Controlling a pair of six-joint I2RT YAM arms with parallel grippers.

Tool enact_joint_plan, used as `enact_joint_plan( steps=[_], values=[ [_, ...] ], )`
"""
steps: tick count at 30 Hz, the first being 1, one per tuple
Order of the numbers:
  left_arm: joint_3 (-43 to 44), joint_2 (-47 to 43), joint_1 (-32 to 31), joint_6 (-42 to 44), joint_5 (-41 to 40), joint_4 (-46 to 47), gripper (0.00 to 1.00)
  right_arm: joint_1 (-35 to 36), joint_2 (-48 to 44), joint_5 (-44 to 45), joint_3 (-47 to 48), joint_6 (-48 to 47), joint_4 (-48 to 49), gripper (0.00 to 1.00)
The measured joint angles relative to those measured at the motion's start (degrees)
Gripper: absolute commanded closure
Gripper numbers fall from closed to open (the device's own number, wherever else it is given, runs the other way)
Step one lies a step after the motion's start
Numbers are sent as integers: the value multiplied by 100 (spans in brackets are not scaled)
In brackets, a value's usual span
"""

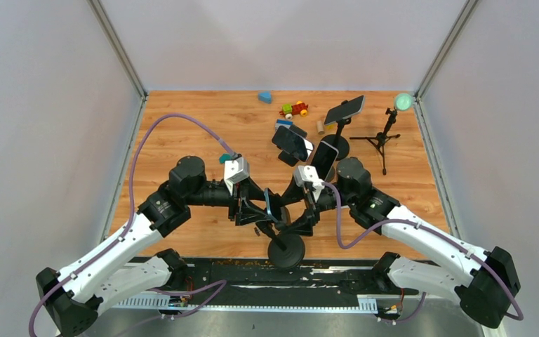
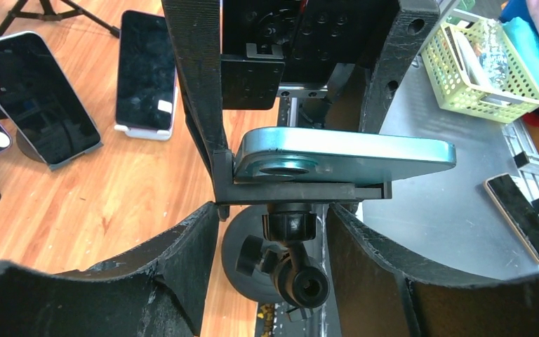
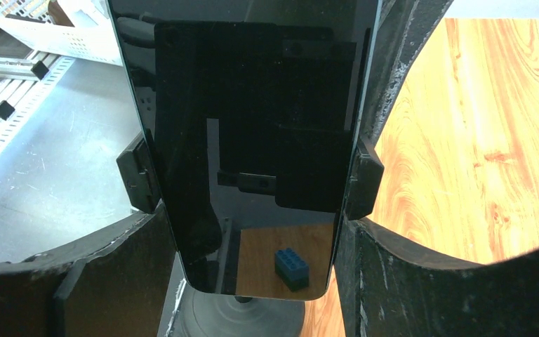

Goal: Remove the phone from the phone stand
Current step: Pick up the phone stand with the phone at the center of the board, then remove the phone from the phone stand.

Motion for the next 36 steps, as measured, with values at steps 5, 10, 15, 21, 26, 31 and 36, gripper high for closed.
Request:
enact_joint_plan(
  steps=[5, 10, 15, 21, 26, 31, 36],
  values=[
    [0, 28, 0, 44, 11, 125, 30, 13, -98, 177, -2, 219, 72, 100],
    [0, 26, -2, 87, -17, 131, 40, 44, -125, 348, -2, 382, 214, 100],
    [0, 35, -2, 120, -17, 125, 48, 48, -125, 496, -2, 490, 247, 100],
    [0, 136, -2, 105, 83, 129, 55, 48, -103, 501, -2, 623, 258, 100],
    [0, 195, -2, 55, 160, 87, 61, 39, -24, 452, -2, 634, 264, 100],
    [0, 219, 0, 11, 136, -17, 95, 33, 68, 393, -2, 616, 234, 92],
    [0, 225, 4, -46, 129, -35, 100, 33, 72, 398, -2, 470, 190, 100]
  ],
)
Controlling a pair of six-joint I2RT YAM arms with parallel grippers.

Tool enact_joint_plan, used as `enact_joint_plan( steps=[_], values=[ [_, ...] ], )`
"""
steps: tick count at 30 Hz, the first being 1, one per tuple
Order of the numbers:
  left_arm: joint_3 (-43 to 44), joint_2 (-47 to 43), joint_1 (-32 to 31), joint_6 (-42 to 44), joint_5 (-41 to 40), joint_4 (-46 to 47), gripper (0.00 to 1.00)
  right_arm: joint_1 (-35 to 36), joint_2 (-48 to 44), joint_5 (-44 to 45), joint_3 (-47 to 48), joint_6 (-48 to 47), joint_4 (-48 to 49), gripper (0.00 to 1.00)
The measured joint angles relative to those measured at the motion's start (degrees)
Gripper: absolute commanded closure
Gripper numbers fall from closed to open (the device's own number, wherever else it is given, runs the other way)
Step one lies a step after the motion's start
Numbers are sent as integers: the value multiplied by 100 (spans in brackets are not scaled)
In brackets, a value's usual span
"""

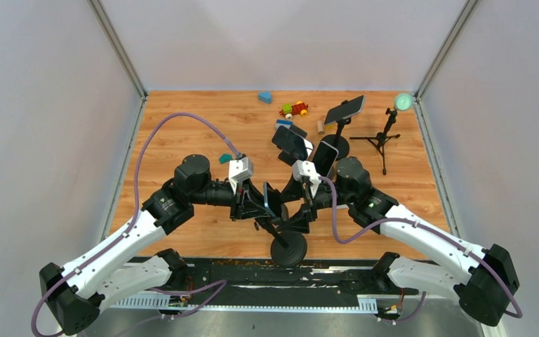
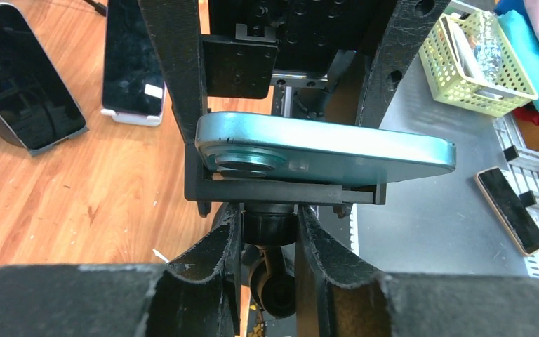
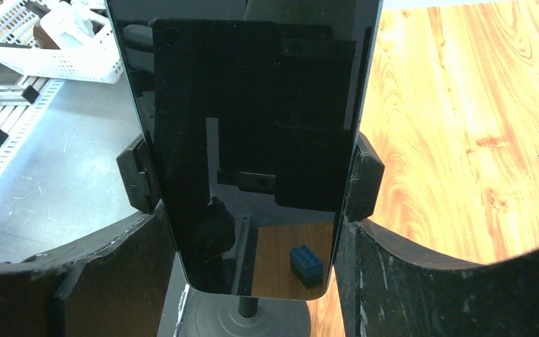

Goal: Remove the phone from the phone stand

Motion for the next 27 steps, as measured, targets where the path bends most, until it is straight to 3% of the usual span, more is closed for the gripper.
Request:
enact_joint_plan(
  steps=[11, 27],
  values=[
    [0, -2, -74, 22, -4, 76, 100, 20, -55, 103, 181, -387, -483, 100],
    [315, 57, -789, -133, -507, -181, 100, -66, 11, -463, 831, -1650, -1965, 100]
  ],
)
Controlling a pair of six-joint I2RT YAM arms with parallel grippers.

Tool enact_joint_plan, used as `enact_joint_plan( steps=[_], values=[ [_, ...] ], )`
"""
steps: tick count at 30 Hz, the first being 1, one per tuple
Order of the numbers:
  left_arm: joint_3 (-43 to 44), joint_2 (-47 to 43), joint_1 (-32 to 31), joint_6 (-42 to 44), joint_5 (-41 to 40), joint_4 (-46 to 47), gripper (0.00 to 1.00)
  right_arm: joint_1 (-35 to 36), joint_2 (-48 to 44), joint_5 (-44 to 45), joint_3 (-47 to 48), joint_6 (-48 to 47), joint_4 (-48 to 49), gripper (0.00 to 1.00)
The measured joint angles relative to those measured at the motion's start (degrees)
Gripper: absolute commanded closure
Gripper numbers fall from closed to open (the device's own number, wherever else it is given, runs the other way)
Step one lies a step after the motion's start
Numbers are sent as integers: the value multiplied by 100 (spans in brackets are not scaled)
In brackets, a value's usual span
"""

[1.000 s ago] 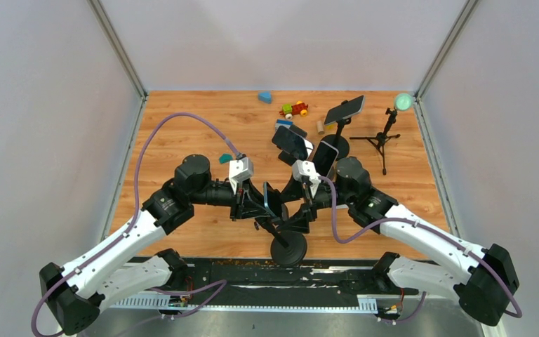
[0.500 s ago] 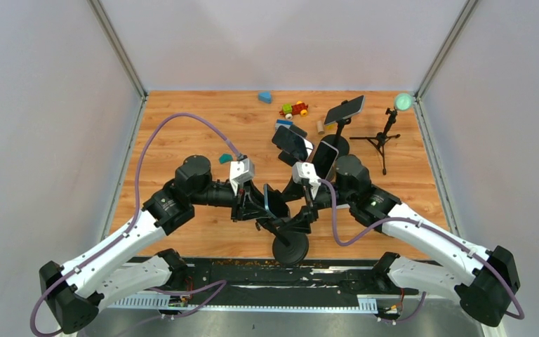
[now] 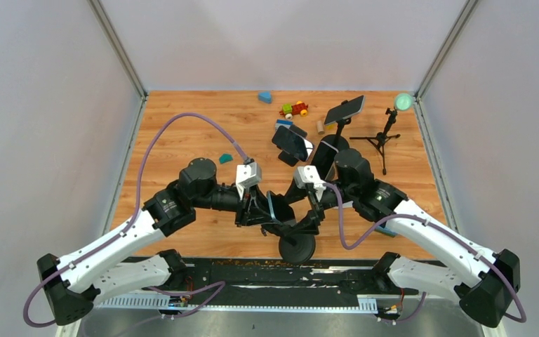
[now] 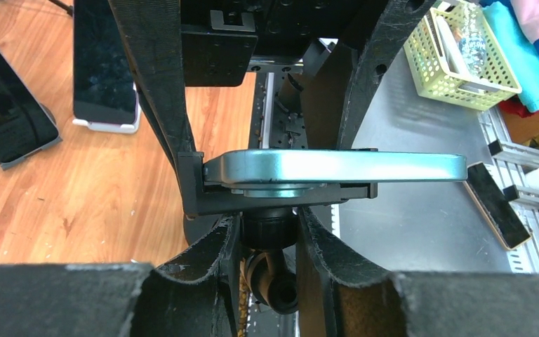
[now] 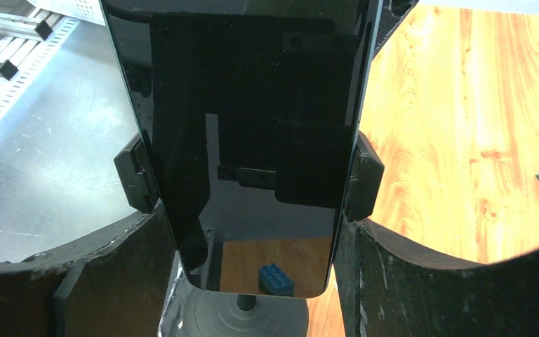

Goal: Remove the phone from the phone stand

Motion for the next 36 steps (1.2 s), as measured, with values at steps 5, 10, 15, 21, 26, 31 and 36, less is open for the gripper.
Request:
enact_joint_plan(
  steps=[5, 10, 15, 21, 26, 31, 36],
  values=[
    [63, 92, -179, -66, -184, -59, 100, -109, 131, -271, 146, -184, -365, 100],
    [111, 208, -302, -96, -319, -203, 100, -214, 304, -520, 208, -348, -693, 100],
    [160, 251, -363, -107, -485, -345, 100, -282, 455, -684, 234, -483, -752, 100],
    [247, 258, -457, -31, -704, -527, 100, -299, 466, -741, 236, -577, -833, 100],
    [337, 76, -654, 118, -1132, -693, 100, -181, 249, -603, 232, -551, -636, 100],
    [341, -140, -820, 188, -1462, -691, 100, 125, -61, -85, 138, -437, -273, 100],
    [352, -153, -872, 293, -1543, -739, 100, 317, -269, 337, 7, -400, -166, 100]
  ],
)
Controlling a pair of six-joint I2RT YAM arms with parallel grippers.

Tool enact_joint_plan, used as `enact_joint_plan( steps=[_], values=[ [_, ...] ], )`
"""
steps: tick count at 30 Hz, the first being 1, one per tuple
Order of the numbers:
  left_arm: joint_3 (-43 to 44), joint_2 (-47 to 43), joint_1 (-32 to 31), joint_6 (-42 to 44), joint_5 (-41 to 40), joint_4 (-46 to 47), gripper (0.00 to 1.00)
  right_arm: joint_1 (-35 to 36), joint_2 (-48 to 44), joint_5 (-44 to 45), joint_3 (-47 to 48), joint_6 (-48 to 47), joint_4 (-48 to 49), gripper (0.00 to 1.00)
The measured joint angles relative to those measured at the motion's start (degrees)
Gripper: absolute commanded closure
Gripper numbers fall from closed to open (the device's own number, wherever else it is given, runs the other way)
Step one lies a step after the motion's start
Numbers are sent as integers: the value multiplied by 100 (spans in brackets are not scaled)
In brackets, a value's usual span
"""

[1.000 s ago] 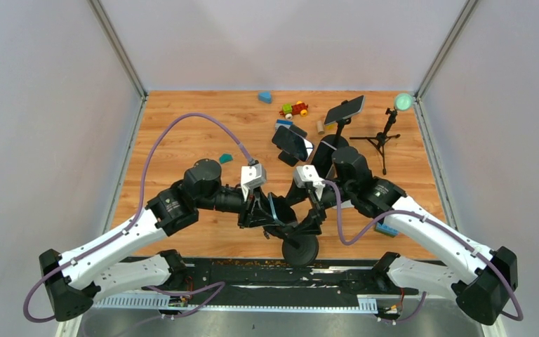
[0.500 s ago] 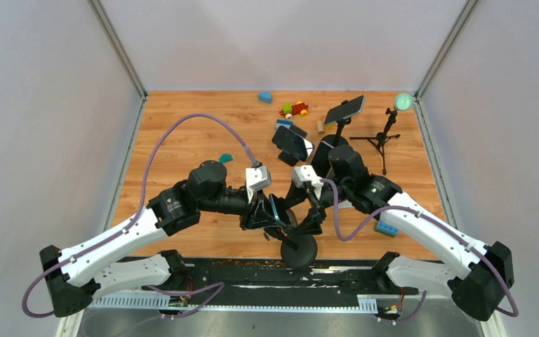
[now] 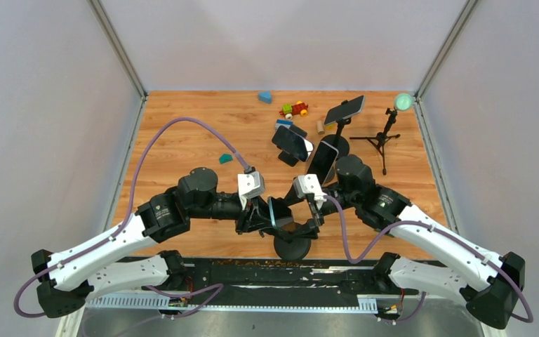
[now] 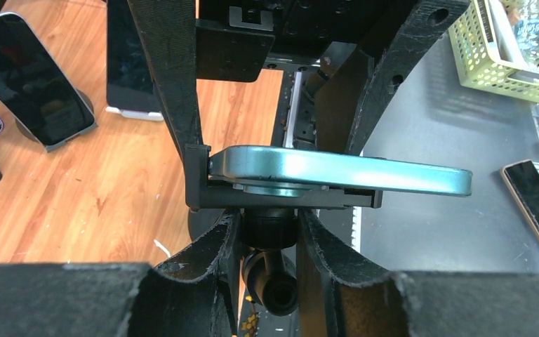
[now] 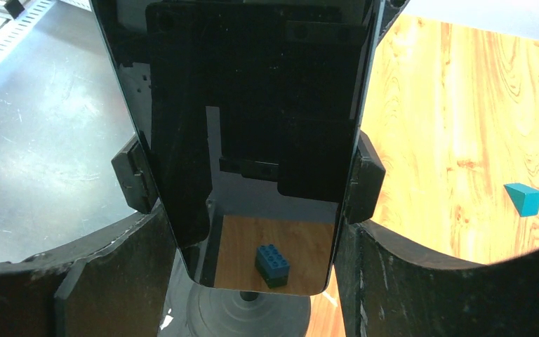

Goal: Remove the phone from the phone stand

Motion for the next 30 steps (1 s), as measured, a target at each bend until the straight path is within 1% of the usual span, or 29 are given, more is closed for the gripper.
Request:
enact_joint_plan(
  steps=[16, 23, 30],
  values=[
    [0, -24, -146, 79, -127, -570, 100, 732, -155, 999, -258, 9, -13, 100],
    [-2, -92, -111, 70, -162, -706, 100, 981, -162, 1351, -269, 9, -26, 100],
    [-26, -221, -33, 59, -210, -697, 100, 1113, -275, 1663, -391, 94, 267, 100]
  ],
)
